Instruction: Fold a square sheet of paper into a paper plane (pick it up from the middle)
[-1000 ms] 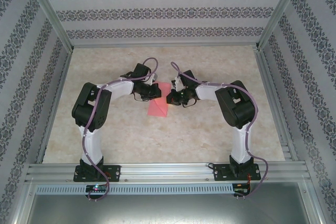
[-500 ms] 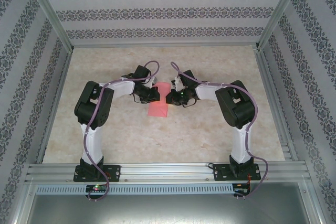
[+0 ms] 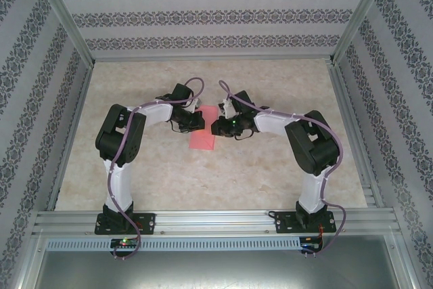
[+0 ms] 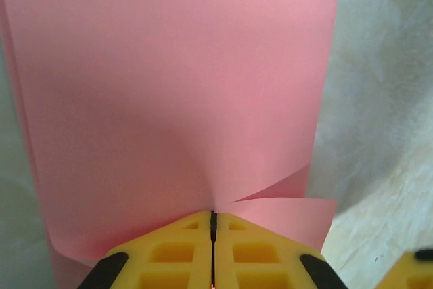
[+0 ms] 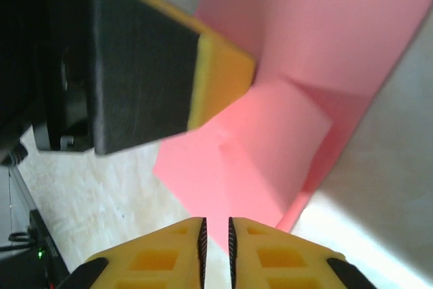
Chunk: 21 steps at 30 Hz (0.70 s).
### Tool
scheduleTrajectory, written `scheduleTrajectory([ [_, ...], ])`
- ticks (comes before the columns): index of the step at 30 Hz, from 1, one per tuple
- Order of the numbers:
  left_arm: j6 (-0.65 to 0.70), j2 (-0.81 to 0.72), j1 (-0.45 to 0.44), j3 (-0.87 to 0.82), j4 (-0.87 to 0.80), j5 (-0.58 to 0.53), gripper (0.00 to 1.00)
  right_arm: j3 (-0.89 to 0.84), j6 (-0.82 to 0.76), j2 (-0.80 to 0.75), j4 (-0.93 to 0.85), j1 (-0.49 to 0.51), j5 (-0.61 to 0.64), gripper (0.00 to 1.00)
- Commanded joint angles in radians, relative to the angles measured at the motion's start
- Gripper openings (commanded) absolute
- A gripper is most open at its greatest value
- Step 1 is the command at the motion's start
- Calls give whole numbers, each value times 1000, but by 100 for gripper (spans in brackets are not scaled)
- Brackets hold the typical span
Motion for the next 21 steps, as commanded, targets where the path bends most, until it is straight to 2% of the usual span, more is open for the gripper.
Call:
scheduleTrajectory([
  [1,23,44,22,2,-40,-62,9,-32,-1,-32,-25,29,-27,16],
  [5,24,49,23,2,-40,-59,9,-37,-12,-22,-39,57,-33,15],
  [21,31,48,23,-3,-42,-49,8,41,-94,49,-129,33,37,11],
])
